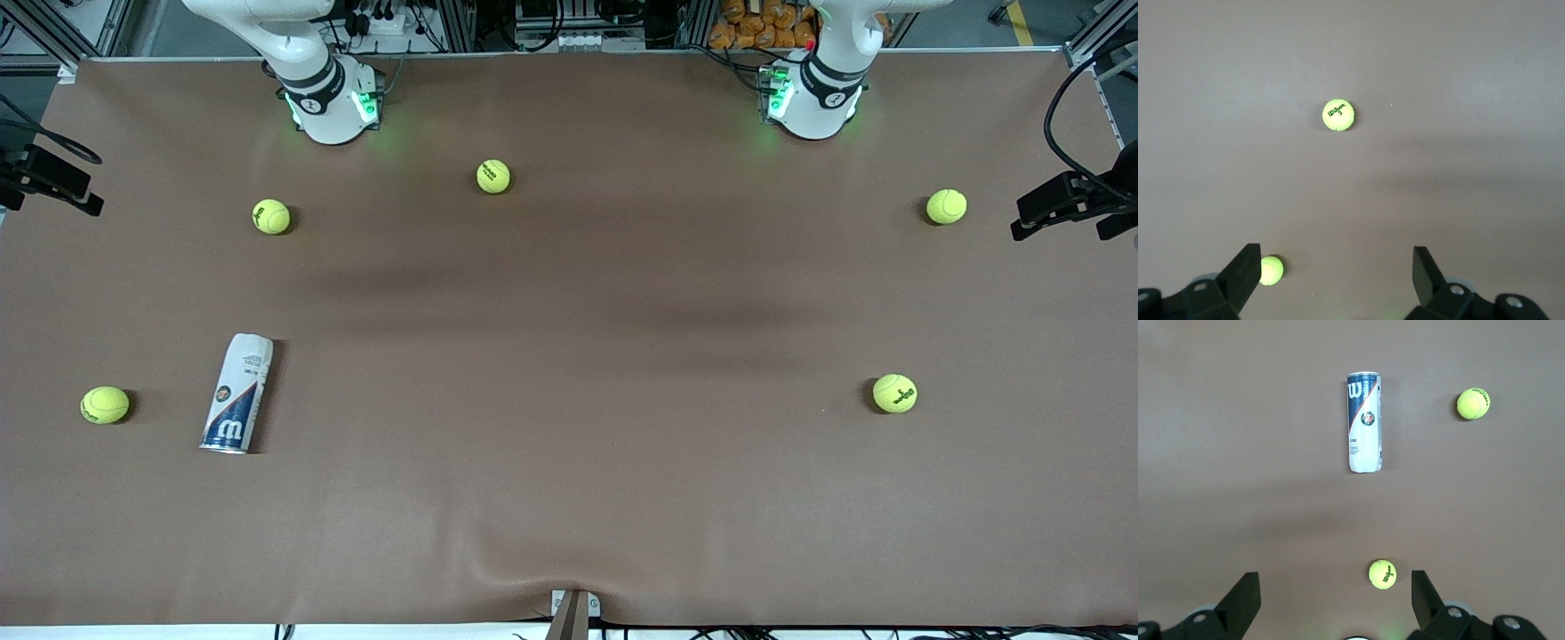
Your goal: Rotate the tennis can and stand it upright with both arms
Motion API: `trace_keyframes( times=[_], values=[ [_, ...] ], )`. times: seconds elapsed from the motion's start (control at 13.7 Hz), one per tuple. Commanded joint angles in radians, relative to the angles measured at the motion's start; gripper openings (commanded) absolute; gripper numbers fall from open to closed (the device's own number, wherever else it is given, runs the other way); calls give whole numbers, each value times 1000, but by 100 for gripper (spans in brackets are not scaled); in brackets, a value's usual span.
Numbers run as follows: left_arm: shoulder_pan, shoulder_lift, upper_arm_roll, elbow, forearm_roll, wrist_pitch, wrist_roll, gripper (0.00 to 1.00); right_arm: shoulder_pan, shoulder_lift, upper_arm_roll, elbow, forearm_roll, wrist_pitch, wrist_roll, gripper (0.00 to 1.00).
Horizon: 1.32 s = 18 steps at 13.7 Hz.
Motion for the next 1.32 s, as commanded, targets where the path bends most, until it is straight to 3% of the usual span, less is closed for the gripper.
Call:
trace_keyframes(
  times=[0.0, 1.24],
  values=[
    [6, 3, -3, 12, 2, -6, 18, 100, -4, -28, 5, -25, -12, 0, 15, 100],
    [4, 4, -3, 12, 2, -9, 15, 100, -35, -24, 5, -25, -12, 3, 7, 100]
  ],
)
